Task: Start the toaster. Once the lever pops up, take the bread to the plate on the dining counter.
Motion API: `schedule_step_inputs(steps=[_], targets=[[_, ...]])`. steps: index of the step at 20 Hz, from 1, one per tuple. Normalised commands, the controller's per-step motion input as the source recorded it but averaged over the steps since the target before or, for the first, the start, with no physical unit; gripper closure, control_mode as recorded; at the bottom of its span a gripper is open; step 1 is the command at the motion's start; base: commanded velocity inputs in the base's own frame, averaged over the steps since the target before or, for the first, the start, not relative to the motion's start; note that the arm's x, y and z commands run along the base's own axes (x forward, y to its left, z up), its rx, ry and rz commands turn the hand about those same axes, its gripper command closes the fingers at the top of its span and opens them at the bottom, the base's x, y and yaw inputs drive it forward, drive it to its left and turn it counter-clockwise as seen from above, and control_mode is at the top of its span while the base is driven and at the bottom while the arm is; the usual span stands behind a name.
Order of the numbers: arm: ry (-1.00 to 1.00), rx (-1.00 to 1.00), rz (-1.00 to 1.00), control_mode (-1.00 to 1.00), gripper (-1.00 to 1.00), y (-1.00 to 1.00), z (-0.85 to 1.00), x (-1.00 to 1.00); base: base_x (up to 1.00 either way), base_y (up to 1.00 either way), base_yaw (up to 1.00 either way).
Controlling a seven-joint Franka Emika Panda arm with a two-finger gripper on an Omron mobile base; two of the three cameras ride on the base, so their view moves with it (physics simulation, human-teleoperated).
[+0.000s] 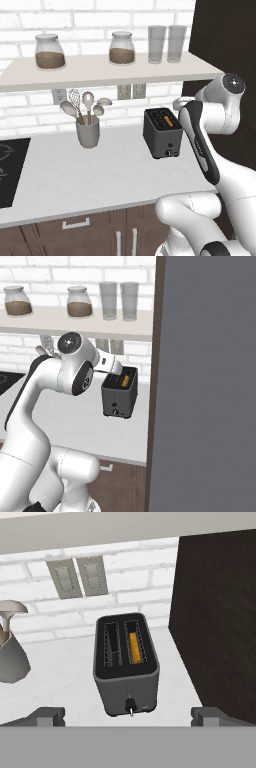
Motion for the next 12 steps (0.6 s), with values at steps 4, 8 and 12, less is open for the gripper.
schedule_step_inputs(steps=[4,8,12], targets=[[0.00,0.00,0.00,-1.00,-1.00,0.00,0.00,0.00,0.00,0.00,0.00],[0.00,0.00,0.00,-1.00,-1.00,0.00,0.00,0.00,0.00,0.00,0.00],[0.00,0.00,0.00,-1.00,-1.00,0.00,0.00,0.00,0.00,0.00,0.00]])
